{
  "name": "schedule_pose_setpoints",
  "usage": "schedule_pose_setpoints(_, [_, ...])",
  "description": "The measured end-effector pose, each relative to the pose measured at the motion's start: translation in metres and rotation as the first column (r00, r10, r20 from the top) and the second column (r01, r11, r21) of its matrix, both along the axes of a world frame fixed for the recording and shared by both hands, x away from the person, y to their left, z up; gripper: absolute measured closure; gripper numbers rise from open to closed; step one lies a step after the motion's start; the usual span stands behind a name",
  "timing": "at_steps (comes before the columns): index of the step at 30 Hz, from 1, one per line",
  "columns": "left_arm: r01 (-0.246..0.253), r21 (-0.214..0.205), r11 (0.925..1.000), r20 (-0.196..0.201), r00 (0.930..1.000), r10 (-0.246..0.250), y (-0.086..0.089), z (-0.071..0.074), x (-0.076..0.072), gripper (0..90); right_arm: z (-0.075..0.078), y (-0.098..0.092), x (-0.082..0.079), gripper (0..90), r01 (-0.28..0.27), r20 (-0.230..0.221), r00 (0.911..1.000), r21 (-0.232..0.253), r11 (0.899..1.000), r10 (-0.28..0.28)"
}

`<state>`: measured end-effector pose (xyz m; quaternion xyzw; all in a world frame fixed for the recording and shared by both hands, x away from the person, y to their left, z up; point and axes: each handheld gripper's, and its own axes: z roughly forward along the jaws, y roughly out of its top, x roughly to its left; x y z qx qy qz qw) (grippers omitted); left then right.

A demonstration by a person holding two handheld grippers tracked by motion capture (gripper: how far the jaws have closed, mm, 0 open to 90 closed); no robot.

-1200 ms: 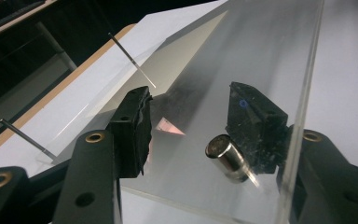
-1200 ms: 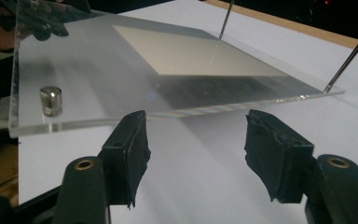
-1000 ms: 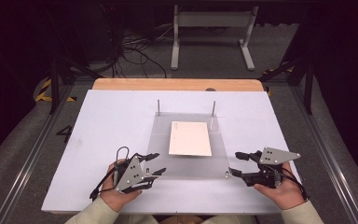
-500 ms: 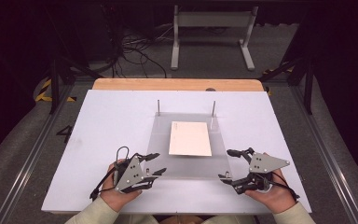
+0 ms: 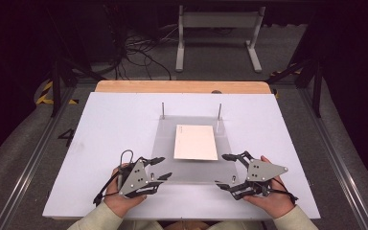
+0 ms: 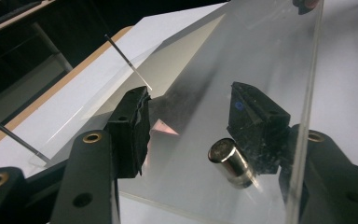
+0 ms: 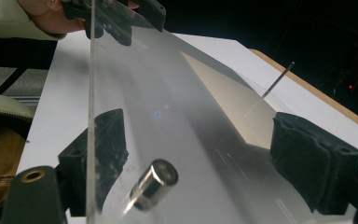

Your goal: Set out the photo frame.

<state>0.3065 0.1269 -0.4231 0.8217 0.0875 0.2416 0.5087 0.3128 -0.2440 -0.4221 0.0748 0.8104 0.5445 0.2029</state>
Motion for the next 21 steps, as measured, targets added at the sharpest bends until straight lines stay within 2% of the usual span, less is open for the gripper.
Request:
schedule_pose_setpoints(3, [0.002,-0.006,1.0,-0.003,1.0,-0.002,0.0,0.0,0.0,47.3,-0.001,0.002,0.001,25.2,-0.015,0.013,0.9998,0.003,1.0,0.015])
schedule_pose_setpoints(6, [0.004,-0.007,1.0,-0.004,1.0,-0.004,0.0,0.0,0.001,47.3,0.0,0.003,-0.001,41.6,-0.051,0.047,0.9976,0.004,0.999,0.051])
schedule_pose_setpoints(7, [0.004,-0.007,1.0,-0.004,1.0,-0.004,0.0,0.0,0.001,47.3,0.0,0.003,-0.001,41.6,-0.051,0.047,0.9976,0.004,0.999,0.051])
schedule_pose_setpoints(8, [0.003,-0.007,1.0,0.0,1.0,-0.003,0.0,-0.001,0.0,47.3,0.002,0.003,-0.003,47.5,-0.053,0.065,0.9965,0.004,0.999,0.053])
schedule_pose_setpoints(10, [-0.003,-0.006,1.0,-0.005,1.0,0.003,0.002,0.0,0.0,47.3,0.004,0.004,-0.005,50.8,-0.042,0.096,0.9944,-0.022,0.999,0.044])
schedule_pose_setpoints(13, [-0.008,-0.026,0.9996,-0.012,0.9999,0.007,0.005,0.0,0.002,47.4,0.007,0.004,-0.008,54.7,-0.024,0.13,0.9911,-0.03,0.999,0.027])
schedule_pose_setpoints(15, [-0.016,-0.039,0.9991,-0.011,0.9998,0.015,0.008,0.0,0.004,46.9,0.009,0.003,-0.006,55.1,-0.023,0.117,0.9928,0.003,1.0,0.022])
schedule_pose_setpoints(16, [-0.035,-0.062,0.9975,-0.023,0.9992,0.034,0.012,0.0,0.007,46.4,0.01,0.002,-0.005,56.1,-0.022,0.11,0.9937,0.028,0.999,0.019])
schedule_pose_setpoints(21, [-0.06,-0.097,0.9935,-0.04,0.9976,0.057,0.018,-0.001,0.013,45.8,0.013,0.0,-0.001,56.4,-0.019,0.094,0.9954,0.059,0.998,0.014])
